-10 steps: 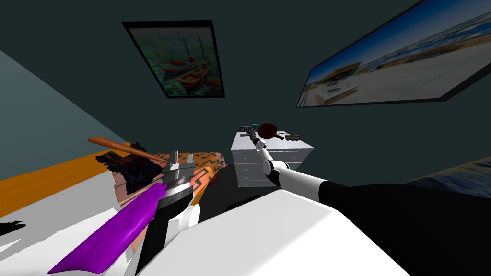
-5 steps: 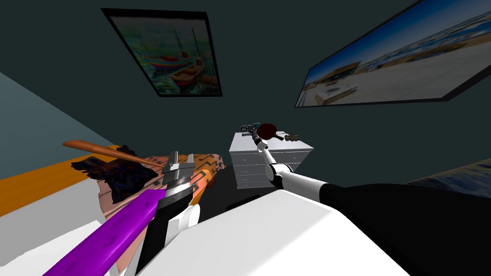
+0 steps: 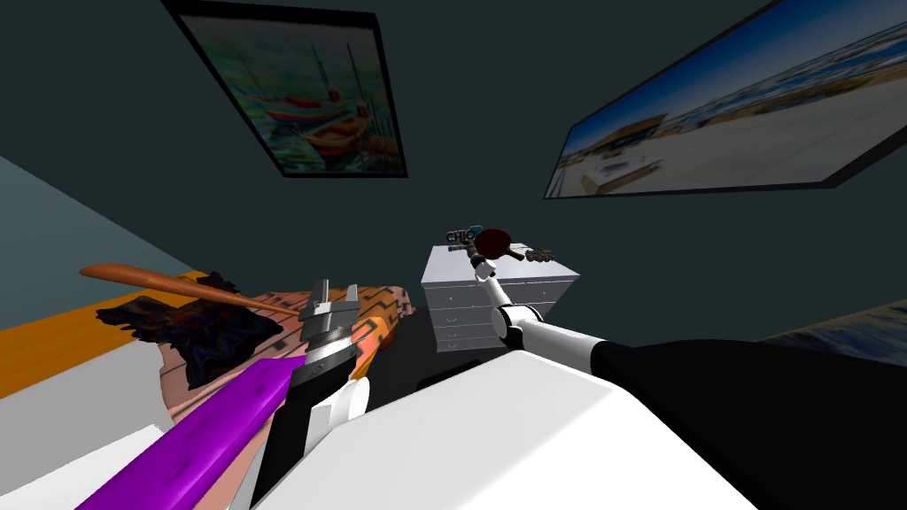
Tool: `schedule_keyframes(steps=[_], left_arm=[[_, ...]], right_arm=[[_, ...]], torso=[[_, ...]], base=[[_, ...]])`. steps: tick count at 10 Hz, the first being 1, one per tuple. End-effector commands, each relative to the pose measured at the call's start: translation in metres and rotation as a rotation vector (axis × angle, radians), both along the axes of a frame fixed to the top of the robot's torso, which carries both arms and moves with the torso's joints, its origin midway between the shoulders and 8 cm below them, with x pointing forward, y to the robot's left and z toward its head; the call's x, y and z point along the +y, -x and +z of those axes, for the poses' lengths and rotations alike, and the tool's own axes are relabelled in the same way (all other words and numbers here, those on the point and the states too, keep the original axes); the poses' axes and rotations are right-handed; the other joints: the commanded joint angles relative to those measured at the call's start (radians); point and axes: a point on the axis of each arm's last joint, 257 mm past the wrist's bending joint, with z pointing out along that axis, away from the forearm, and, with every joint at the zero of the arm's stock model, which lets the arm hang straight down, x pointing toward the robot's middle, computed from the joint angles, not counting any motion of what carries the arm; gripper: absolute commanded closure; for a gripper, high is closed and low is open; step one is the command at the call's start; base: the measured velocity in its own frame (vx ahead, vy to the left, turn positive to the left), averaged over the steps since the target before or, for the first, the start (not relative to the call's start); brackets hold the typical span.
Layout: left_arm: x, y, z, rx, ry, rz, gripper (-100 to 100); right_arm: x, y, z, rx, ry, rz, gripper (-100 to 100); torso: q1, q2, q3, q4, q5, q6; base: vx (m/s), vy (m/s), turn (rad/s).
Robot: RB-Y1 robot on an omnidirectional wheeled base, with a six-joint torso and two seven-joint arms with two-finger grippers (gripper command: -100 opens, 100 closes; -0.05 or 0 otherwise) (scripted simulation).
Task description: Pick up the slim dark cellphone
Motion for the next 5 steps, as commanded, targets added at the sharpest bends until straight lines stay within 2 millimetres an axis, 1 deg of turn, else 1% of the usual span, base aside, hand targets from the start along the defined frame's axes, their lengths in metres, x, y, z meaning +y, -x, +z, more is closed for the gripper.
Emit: schedule_keyframes(steps=[1, 2, 3, 4, 5], left_arm=[[0.0, 0.0, 0.0, 0.0, 0.0, 0.0, 0], [0.0, 0.0, 0.0, 0.0, 0.0, 0.0, 0], [0.0, 0.0, 0.0, 0.0, 0.0, 0.0, 0], [0.0, 0.0, 0.0, 0.0, 0.0, 0.0, 0], [0.0, 0.0, 0.0, 0.0, 0.0, 0.0, 0]], right_arm=[[0.0, 0.006, 0.005, -0.014, 0.0, -0.004, 100], [0.007, 0.007, 0.018, -0.039, -0.018, 0.013, 100], [-0.005, 0.014, 0.0, -0.007, 0.029, -0.03, 100], [0.002, 0.018, 0.002, -0.016, 0.041, -0.02, 100], [0.012, 0.019, 0.014, -0.042, 0.036, 0.0, 100]], torso=[[0.0, 0.0, 0.0, 0.0, 0.0, 0.0], [-0.002, 0.0, 0.0, 0.0, 0.0, -0.001], [-0.001, 0.002, 0.002, 0.002, 0.001, -0.002], [-0.002, 0.001, 0.001, 0.001, 0.0, 0.001], [-0.005, 0.0, 0.0, 0.0, -0.001, 0.002]], base=[[0.036, 0.001, -0.022], [0.006, -0.005, -0.003], [0.046, -0.01, -0.097], [0.067, -0.009, -0.094], [0.043, -0.006, -0.02]])
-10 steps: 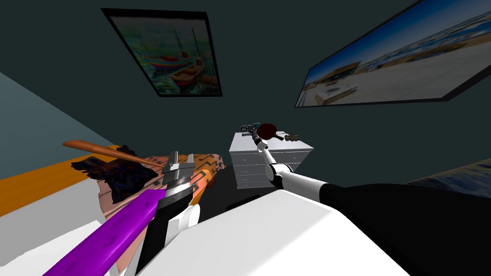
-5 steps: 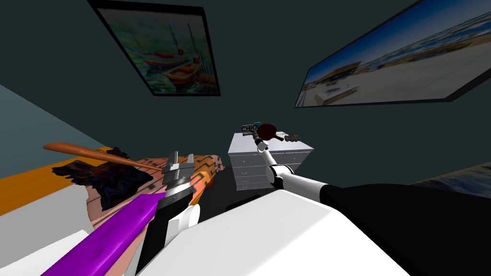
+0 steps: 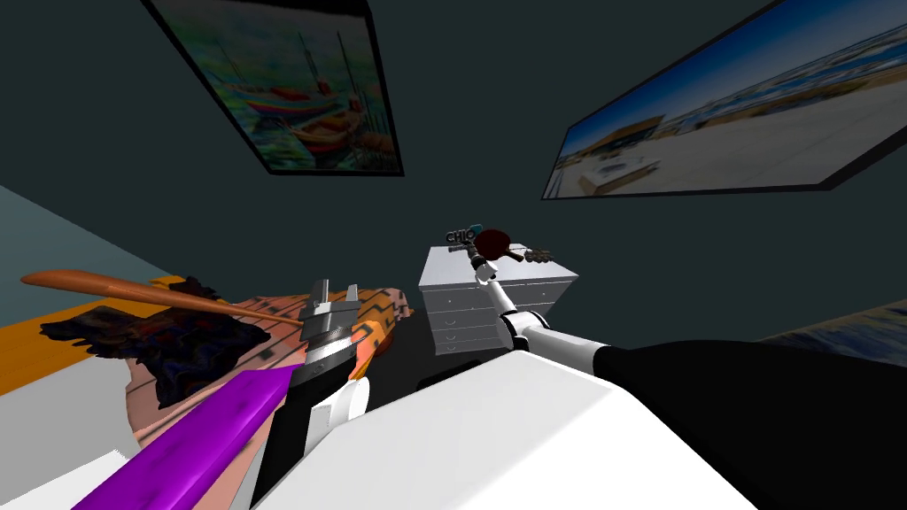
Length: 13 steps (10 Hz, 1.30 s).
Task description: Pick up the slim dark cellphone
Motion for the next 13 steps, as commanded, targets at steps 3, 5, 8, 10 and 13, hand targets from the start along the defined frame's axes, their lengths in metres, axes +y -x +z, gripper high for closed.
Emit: schedule_keyframes(steps=[3, 5, 8, 10, 13], left_arm=[[0.0, 0.0, 0.0, 0.0, 0.0, 0.0, 0], [0.0, 0.0, 0.0, 0.0, 0.0, 0.0, 0], [0.0, 0.0, 0.0, 0.0, 0.0, 0.0, 0], [0.0, 0.0, 0.0, 0.0, 0.0, 0.0, 0], [0.0, 0.0, 0.0, 0.0, 0.0, 0.0, 0]], right_arm=[[0.004, 0.012, 0.002, -0.007, 0.005, -0.006, 100], [0.022, 0.018, 0.018, -0.041, -0.001, 0.026, 100], [0.022, 0.027, 0.002, -0.007, -0.004, 0.018, 100], [0.042, 0.035, 0.015, -0.035, -0.017, 0.057, 100], [0.063, 0.05, -0.005, 0.007, -0.009, 0.087, 100]], torso=[[0.002, 0.003, 0.002, 0.002, 0.001, -0.001], [0.0, 0.0, 0.001, 0.001, 0.001, 0.001], [0.003, 0.004, 0.004, 0.004, 0.002, -0.002], [0.002, 0.0, 0.001, 0.002, 0.001, 0.0], [0.005, 0.001, 0.002, 0.002, 0.001, -0.001]], base=[[0.028, -0.004, -0.028], [0.058, -0.001, -0.055], [0.024, -0.004, -0.034], [0.062, -0.004, -0.056], [0.046, -0.001, -0.059]])
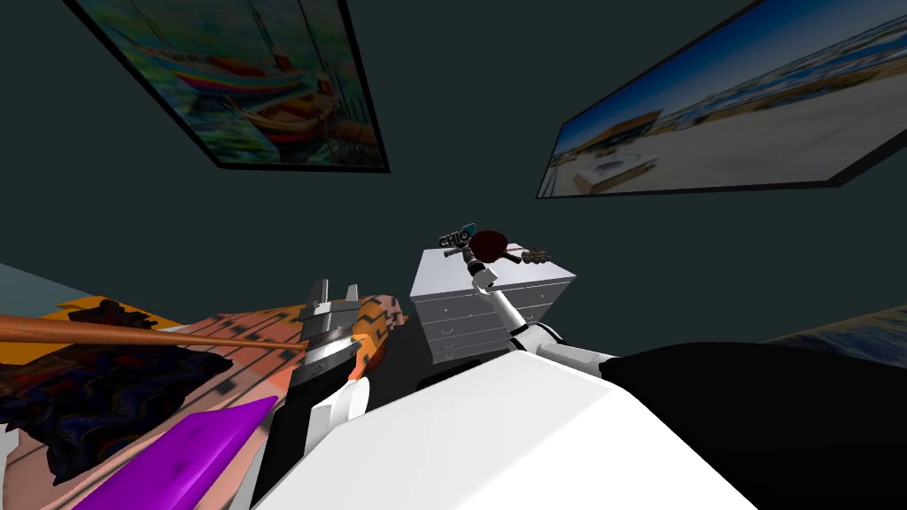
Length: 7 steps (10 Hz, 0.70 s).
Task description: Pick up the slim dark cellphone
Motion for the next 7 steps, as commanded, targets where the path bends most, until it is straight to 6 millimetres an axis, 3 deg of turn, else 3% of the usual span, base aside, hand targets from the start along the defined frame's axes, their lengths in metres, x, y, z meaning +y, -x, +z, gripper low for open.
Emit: schedule_keyframes(steps=[1, 2, 3, 4, 5, 7], left_arm=[[0.0, 0.0, 0.0, 0.0, 0.0, 0.0, 0], [0.0, 0.0, 0.0, 0.0, 0.0, 0.0, 0], [0.0, 0.0, 0.0, 0.0, 0.0, 0.0, 0], [0.0, 0.0, 0.0, 0.0, 0.0, 0.0, 0], [0.0, 0.0, 0.0, 0.0, 0.0, 0.0, 0], [0.0, 0.0, 0.0, 0.0, 0.0, 0.0, 0]], right_arm=[[0.014, 0.008, 0.006, -0.016, -0.014, 0.027, 100], [0.015, 0.008, 0.005, -0.011, -0.048, 0.037, 100], [0.025, 0.019, -0.015, 0.037, -0.014, 0.04, 100], [0.04, 0.027, -0.014, 0.034, -0.017, 0.073, 100], [0.045, 0.03, -0.006, 0.019, -0.028, 0.086, 100], [0.046, 0.03, -0.007, 0.027, -0.065, 0.099, 100]], torso=[[0.0, 0.0, 0.0, 0.0, 0.0, 0.0], [0.001, 0.002, 0.002, 0.002, 0.001, -0.001], [0.002, 0.004, 0.003, 0.002, 0.001, -0.001], [0.001, 0.003, 0.002, 0.0, 0.0, 0.001], [0.001, 0.003, -0.001, -0.004, -0.002, -0.002], [0.006, 0.004, -0.001, -0.006, -0.001, -0.006]], base=[[0.029, -0.004, -0.01], [0.005, -0.005, 0.02], [0.069, -0.002, -0.107], [0.089, -0.008, -0.099], [0.037, -0.01, -0.023], [-0.008, 0.001, 0.019]])
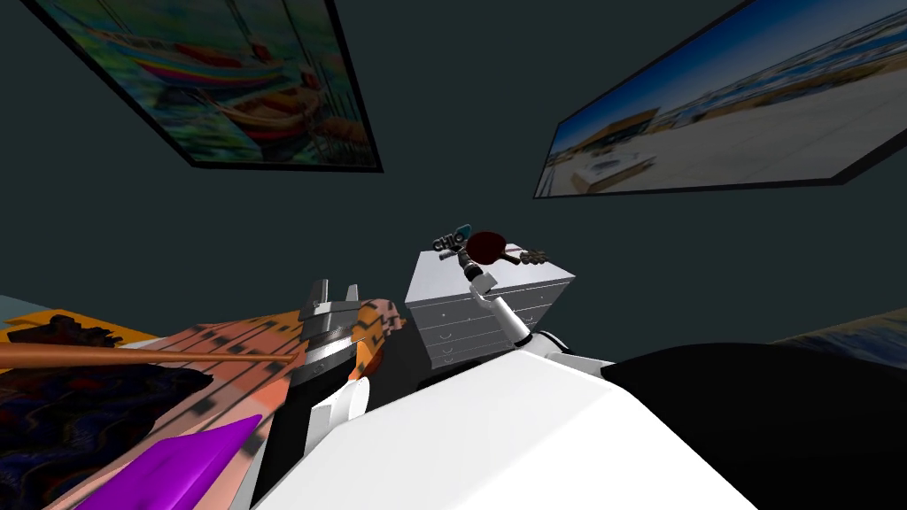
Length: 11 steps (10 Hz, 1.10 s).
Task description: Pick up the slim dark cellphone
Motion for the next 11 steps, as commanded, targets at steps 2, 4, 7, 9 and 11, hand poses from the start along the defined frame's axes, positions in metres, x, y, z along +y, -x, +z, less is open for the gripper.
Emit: schedule_keyframes(steps=[2, 4, 7, 9, 11], left_arm=[[0.0, 0.0, 0.0, 0.0, 0.0, 0.0, 0], [0.0, 0.0, 0.0, 0.0, 0.0, 0.0, 0], [0.0, 0.0, 0.0, 0.0, 0.0, 0.0, 0], [0.0, 0.0, 0.0, 0.0, 0.0, 0.0, 0], [0.0, 0.0, 0.0, 0.0, 0.0, 0.0, 0]], right_arm=[[0.024, 0.021, -0.024, 0.061, 0.016, 0.043, 100], [0.037, 0.026, -0.015, 0.052, -0.022, 0.081, 100], [0.066, 0.052, -0.037, 0.114, -0.006, 0.139, 100], [0.076, 0.057, -0.03, 0.113, -0.046, 0.175, 100], [0.076, 0.056, -0.03, 0.113, -0.045, 0.174, 100]], torso=[[-0.001, -0.002, -0.002, -0.003, -0.001, 0.002], [0.003, -0.003, -0.006, -0.009, -0.002, -0.004], [0.005, -0.004, -0.007, -0.009, -0.002, -0.003], [0.008, -0.004, -0.009, -0.013, -0.002, -0.008], [0.009, 0.0, -0.006, -0.012, -0.001, -0.007]], base=[[0.078, -0.002, -0.11], [0.017, 0.0, 0.004], [0.044, 0.002, -0.074], [0.028, -0.004, 0.019], [-0.007, 0.006, 0.011]])
